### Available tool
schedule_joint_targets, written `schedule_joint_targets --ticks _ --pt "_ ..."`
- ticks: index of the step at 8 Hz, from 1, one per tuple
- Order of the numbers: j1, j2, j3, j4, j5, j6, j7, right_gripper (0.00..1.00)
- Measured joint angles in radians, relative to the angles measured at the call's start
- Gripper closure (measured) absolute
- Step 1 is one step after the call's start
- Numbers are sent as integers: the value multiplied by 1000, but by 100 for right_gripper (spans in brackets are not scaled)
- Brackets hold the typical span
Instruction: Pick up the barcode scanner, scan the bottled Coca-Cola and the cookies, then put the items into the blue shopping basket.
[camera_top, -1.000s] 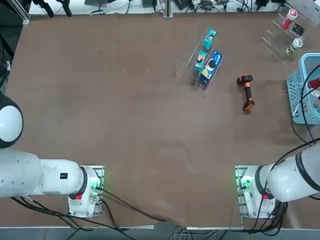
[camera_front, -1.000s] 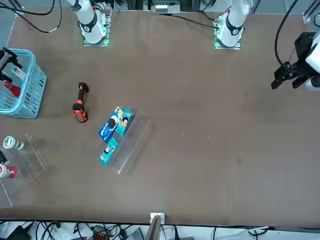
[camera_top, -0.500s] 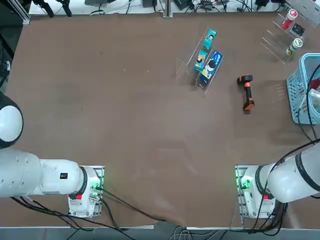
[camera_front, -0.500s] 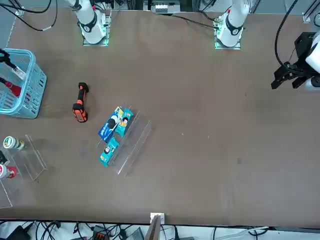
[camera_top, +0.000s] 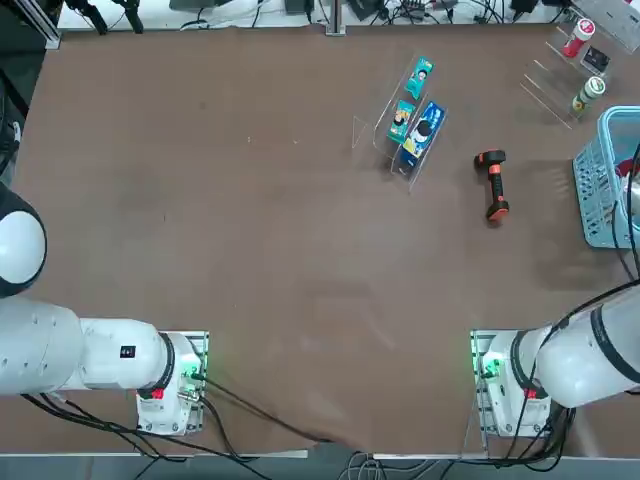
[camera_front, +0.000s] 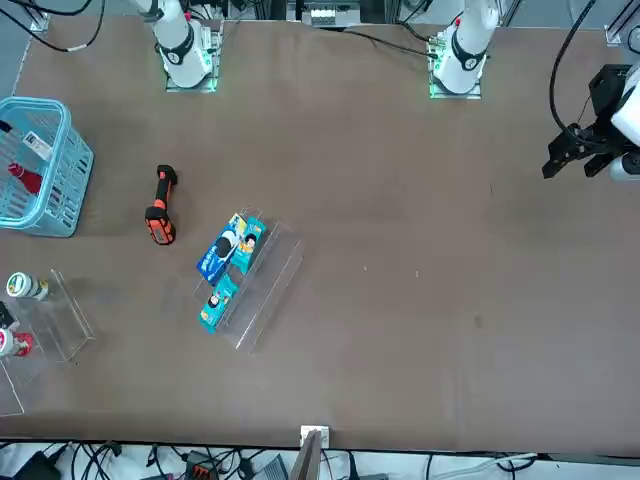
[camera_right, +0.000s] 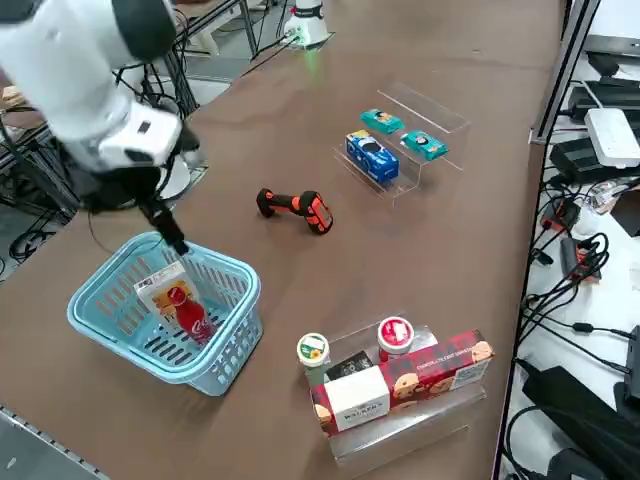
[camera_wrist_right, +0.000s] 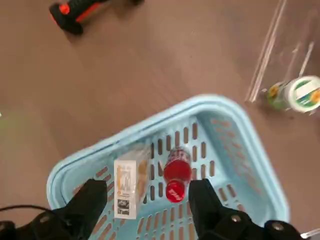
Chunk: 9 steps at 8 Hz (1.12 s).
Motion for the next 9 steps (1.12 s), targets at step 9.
schedule_joint_targets --ticks 9 --pt "416 1 1 368 -1 -473 585 0"
